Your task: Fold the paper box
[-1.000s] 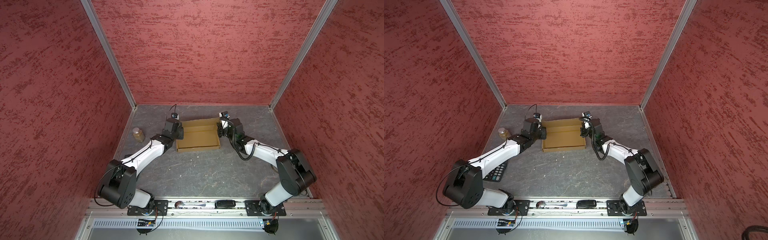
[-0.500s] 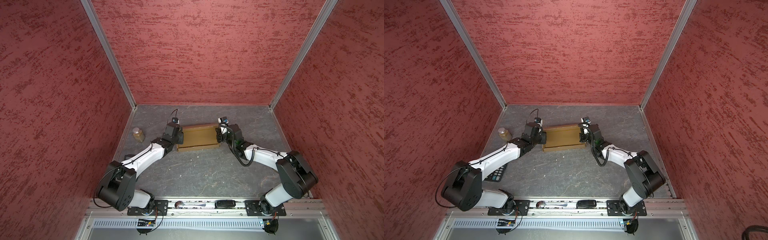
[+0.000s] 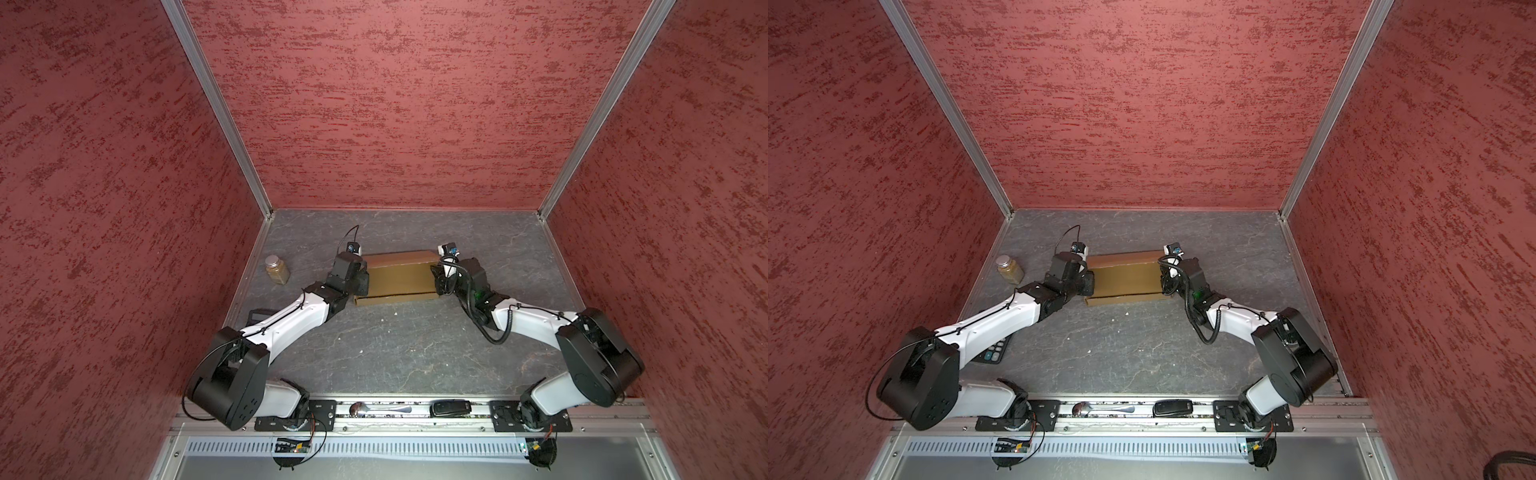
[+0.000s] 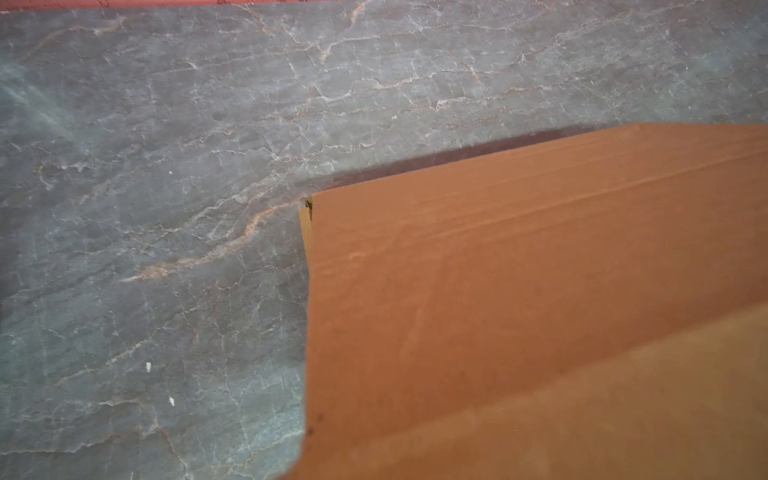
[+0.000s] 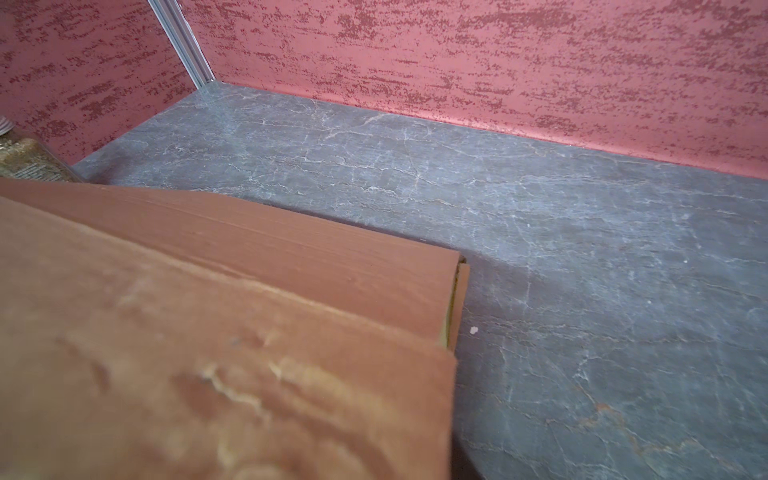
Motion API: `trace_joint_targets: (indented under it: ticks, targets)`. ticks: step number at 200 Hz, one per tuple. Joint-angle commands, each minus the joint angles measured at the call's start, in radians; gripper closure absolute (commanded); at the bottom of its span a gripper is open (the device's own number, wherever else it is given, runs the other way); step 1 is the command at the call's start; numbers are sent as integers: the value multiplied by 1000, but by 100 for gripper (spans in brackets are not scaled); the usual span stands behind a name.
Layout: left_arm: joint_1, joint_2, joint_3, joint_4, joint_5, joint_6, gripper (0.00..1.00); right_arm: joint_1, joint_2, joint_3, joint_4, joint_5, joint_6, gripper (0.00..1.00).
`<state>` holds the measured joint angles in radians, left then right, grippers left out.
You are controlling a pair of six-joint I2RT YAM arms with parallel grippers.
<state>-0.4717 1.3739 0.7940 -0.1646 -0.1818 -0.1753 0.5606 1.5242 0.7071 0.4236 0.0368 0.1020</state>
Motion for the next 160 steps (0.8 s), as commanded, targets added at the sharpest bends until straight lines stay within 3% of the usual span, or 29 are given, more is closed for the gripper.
trace_joint_targets:
  ticks: [1,75,160]
  targets:
    - [-18,-22,-18,3,28,-3,82,18,-23,-7,56,-32,13,73]
    - [-25,-60,-59,-12,-5,-12,63,18,-11,-17,88,-29,25,71]
    - [-25,-50,-69,-6,-18,-11,60,18,-35,-46,88,-28,36,60]
